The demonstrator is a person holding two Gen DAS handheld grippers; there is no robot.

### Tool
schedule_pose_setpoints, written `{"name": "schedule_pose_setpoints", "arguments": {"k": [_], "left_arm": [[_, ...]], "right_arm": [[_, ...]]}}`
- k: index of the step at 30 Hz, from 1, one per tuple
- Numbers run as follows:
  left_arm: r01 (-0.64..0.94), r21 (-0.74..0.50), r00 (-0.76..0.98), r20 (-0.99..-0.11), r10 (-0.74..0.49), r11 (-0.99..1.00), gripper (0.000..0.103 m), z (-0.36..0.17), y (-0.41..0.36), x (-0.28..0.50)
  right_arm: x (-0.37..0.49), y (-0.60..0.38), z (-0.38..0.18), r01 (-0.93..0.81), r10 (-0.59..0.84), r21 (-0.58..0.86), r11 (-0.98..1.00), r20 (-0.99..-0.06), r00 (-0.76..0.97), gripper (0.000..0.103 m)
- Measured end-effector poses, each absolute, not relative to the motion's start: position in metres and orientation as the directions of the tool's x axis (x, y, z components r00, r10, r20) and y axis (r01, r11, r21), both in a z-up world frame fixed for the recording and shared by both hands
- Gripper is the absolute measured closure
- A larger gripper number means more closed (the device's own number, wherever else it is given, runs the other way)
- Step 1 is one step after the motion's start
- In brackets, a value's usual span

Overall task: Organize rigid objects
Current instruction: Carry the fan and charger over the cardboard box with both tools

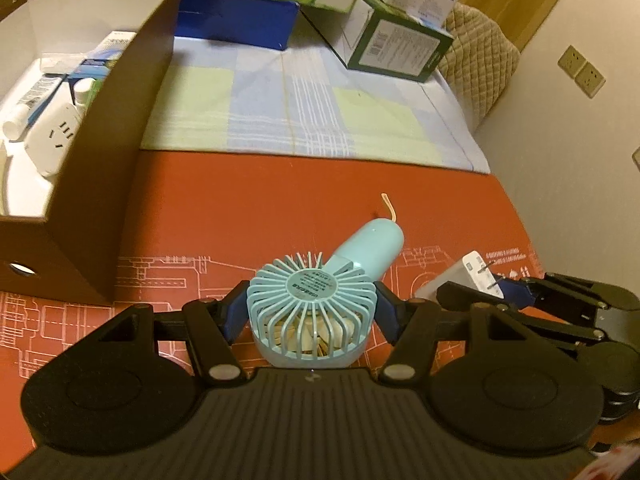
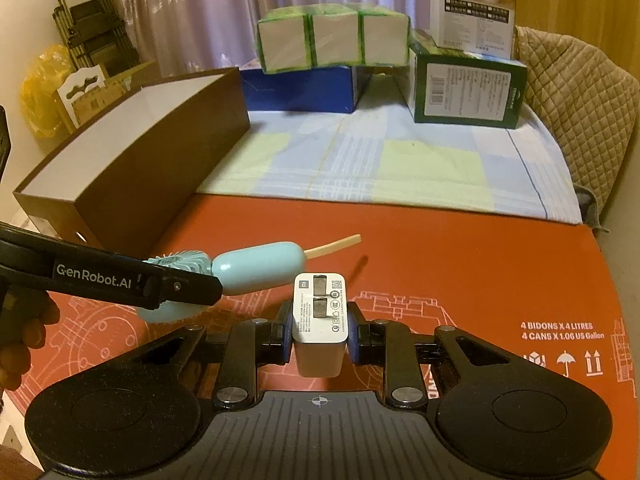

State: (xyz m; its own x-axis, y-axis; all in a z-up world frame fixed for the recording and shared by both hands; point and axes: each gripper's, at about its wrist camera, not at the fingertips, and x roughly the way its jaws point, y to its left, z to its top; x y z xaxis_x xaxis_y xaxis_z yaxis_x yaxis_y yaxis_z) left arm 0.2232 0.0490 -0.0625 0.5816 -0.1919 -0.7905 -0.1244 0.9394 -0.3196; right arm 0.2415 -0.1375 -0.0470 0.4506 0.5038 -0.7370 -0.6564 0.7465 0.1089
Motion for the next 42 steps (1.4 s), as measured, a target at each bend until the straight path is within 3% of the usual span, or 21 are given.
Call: {"name": "schedule_pose_setpoints", "arguments": {"k": [19,42], "left_arm": [[-0.178,-0.376,0.709,-0.69,-0.146,0.909,0.044,-0.003,0.089,0.202],[-0.386,-0.339,0.761,-0.642,0.088,0.858,0.044,0.034,0.213,0.162]], "right_arm": [[0.236,-0.099,-0.005,-0.72,0.589,0.12,0.683,-0.674,0.446,0.08],[0.23,0.036,0.039,-0.865,0.758,0.172,0.472,-0.58,0.298,0.08]]}}
